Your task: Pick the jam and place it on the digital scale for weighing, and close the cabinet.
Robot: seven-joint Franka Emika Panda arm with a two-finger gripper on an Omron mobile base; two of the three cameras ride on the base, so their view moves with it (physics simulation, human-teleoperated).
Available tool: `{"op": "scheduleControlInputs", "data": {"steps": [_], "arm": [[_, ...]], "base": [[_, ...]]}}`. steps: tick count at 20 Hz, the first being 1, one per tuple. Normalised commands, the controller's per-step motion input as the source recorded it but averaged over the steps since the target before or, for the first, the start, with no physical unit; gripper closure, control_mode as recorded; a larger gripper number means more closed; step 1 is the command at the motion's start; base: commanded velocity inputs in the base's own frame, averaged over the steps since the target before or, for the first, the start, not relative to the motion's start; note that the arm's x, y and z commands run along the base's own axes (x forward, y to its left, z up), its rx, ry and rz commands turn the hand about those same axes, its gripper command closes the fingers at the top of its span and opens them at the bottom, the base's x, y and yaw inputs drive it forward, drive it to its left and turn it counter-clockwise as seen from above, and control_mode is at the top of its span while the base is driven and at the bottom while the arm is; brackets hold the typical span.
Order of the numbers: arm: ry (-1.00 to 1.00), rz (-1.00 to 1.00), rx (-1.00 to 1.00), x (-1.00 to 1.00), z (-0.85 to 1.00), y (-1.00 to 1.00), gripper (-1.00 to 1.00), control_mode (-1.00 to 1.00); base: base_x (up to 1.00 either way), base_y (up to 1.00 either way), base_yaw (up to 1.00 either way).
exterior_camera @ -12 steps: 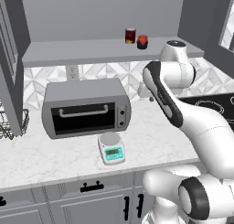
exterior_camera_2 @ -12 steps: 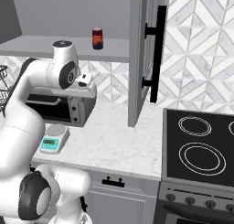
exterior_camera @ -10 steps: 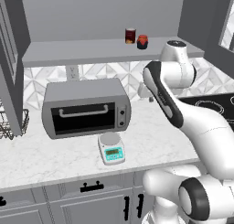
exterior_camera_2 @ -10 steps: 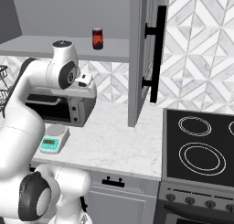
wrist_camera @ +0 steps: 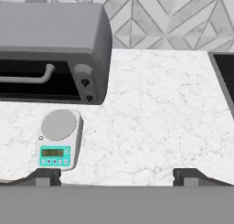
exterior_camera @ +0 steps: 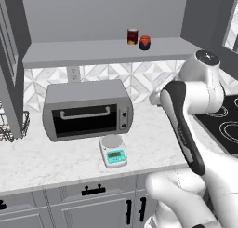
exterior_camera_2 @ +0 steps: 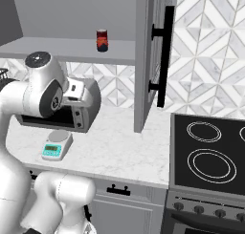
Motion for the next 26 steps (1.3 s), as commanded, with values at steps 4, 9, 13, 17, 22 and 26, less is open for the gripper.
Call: {"op": "scheduleControlInputs", "data": {"steps": [4,9,13,17,22,26], "arm": [[-0.33,0.00,0.01,-0.36,0.53,0.00,-1.00,-1.00],[-0.38,0.00,0.03,-0.07,0.45,0.05,-1.00,-1.00],[-0.28,0.00,0.03,0.00,0.53,0.12,-1.00,-1.00],[-0.18,0.00,0.00,0.00,0.61,0.06,-1.00,-1.00],[-0.05,0.00,-0.05,0.00,0.85,0.00,-1.00,-1.00],[0.00,0.00,-0.05,0.00,0.75,-0.02,-1.00,-1.00]], "base": [[0.00,0.00,0.00],[0.00,0.00,0.00],[0.00,0.00,0.00],[0.00,0.00,0.00],[0.00,0.00,0.00],[0.00,0.00,0.00]]}}
